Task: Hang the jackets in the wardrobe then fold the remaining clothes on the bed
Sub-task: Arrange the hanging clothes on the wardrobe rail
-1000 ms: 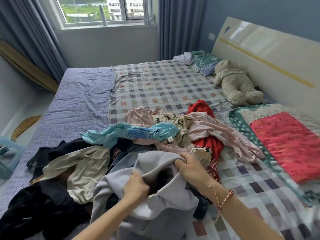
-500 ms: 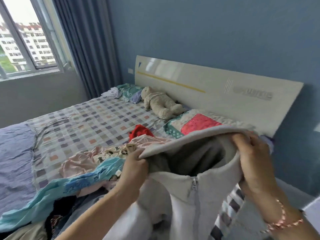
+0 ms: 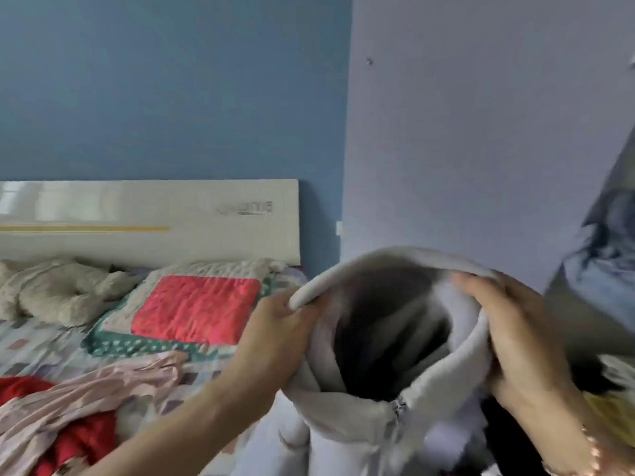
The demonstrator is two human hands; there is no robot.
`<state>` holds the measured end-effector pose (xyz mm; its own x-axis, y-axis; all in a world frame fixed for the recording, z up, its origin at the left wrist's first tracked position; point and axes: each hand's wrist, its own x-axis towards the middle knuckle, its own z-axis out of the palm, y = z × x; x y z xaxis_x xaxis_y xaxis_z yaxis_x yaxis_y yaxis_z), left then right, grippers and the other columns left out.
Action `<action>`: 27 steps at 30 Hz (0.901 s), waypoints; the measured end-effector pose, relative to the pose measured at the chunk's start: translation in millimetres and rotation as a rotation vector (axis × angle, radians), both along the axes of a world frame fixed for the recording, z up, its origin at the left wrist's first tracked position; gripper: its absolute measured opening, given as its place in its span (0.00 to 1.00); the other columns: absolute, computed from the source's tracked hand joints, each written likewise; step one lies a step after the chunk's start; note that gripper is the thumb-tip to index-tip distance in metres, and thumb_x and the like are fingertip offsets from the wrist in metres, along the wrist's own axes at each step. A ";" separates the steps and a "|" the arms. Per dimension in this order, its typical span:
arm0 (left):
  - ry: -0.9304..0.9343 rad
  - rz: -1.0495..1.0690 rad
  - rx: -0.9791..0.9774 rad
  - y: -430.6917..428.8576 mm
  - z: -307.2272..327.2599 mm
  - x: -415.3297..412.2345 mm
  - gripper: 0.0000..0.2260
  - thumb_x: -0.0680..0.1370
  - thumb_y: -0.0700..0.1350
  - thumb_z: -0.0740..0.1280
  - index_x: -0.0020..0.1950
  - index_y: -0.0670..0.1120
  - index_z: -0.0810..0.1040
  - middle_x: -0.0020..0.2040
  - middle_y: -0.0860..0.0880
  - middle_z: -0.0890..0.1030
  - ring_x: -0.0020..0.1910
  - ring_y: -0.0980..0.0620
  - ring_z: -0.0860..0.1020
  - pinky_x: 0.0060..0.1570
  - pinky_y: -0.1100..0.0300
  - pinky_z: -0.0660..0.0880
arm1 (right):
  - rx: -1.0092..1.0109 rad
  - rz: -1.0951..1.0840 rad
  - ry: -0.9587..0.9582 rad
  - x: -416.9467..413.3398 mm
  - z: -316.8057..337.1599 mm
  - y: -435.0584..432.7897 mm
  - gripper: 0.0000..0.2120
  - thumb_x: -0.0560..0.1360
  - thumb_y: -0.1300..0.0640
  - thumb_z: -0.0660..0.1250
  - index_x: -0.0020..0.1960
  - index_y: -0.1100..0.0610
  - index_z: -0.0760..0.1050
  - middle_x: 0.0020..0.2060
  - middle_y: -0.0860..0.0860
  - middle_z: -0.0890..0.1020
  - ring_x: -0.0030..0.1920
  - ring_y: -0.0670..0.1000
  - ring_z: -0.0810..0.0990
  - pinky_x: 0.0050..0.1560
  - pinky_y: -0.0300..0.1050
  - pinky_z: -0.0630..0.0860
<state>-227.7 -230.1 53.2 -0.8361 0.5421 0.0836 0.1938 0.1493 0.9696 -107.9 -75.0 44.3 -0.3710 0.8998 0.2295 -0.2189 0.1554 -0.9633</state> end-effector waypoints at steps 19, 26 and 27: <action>-0.466 -0.792 -0.111 253.4 12.9 119.5 0.08 0.77 0.39 0.63 0.40 0.39 0.77 0.35 0.42 0.79 0.34 0.47 0.77 0.38 0.57 0.74 | 0.477 -0.011 -0.958 194.9 -9.9 72.9 0.14 0.71 0.45 0.70 0.46 0.51 0.70 0.34 0.35 0.75 0.35 0.37 0.73 0.35 0.34 0.67; -0.336 -1.099 -0.045 262.9 -10.8 165.5 0.15 0.75 0.50 0.64 0.55 0.41 0.76 0.42 0.48 0.77 0.39 0.53 0.76 0.38 0.60 0.72 | 0.118 -0.176 -0.462 196.7 -23.3 72.8 0.13 0.69 0.49 0.71 0.34 0.56 0.72 0.30 0.47 0.70 0.33 0.44 0.67 0.32 0.36 0.62; -0.108 -1.031 0.048 254.9 -22.5 171.5 0.14 0.75 0.53 0.64 0.53 0.45 0.75 0.44 0.50 0.76 0.43 0.55 0.75 0.43 0.61 0.71 | 0.067 -0.228 -0.383 193.9 -26.2 72.8 0.14 0.70 0.51 0.71 0.34 0.58 0.72 0.31 0.49 0.71 0.34 0.45 0.68 0.33 0.36 0.63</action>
<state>-56.2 24.8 30.7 0.0273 0.9967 0.0759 0.1178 -0.0786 0.9899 86.0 -2.3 18.1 -0.2341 0.9563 0.1753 0.1984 0.2235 -0.9543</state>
